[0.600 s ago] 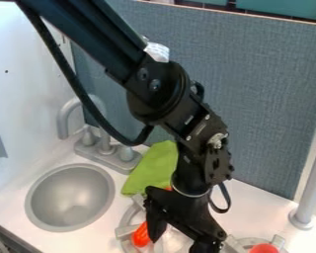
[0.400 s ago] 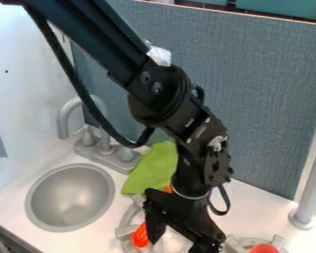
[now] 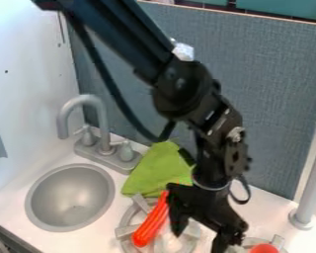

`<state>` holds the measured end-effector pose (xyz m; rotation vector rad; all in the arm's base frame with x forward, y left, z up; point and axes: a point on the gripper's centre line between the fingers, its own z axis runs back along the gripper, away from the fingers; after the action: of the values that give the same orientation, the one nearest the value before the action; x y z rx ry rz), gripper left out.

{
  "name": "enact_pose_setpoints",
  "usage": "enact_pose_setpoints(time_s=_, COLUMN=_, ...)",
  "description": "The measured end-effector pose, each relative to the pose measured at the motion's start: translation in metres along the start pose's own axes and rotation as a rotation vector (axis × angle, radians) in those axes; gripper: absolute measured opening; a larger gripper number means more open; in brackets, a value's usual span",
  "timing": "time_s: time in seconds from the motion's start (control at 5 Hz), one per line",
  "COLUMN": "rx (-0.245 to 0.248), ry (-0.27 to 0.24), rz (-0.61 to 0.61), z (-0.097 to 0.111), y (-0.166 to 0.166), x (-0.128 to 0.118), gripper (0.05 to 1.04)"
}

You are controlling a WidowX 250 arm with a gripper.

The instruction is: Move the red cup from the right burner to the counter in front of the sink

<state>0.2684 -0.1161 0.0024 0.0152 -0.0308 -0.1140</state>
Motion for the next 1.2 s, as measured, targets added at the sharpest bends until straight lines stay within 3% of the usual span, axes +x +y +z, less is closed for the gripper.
enact_pose_setpoints(time_s=0.4, rx=-0.060, ry=-0.057, rz=-0.041, z=-0.009, y=-0.030, x=0.026, gripper=1.001)
enact_pose_setpoints(time_s=0.6, rx=-0.063, ry=-0.062, rz=-0.045, z=-0.013, y=-0.037, x=0.035, gripper=1.001)
enact_pose_setpoints(time_s=1.0, rx=-0.039, ry=-0.018, rz=-0.040, z=-0.032, y=-0.036, x=0.039, gripper=1.001)
enact_pose_setpoints(time_s=1.2, rx=-0.052, ry=-0.012, rz=-0.043, z=-0.041, y=-0.038, x=0.045, gripper=1.001)
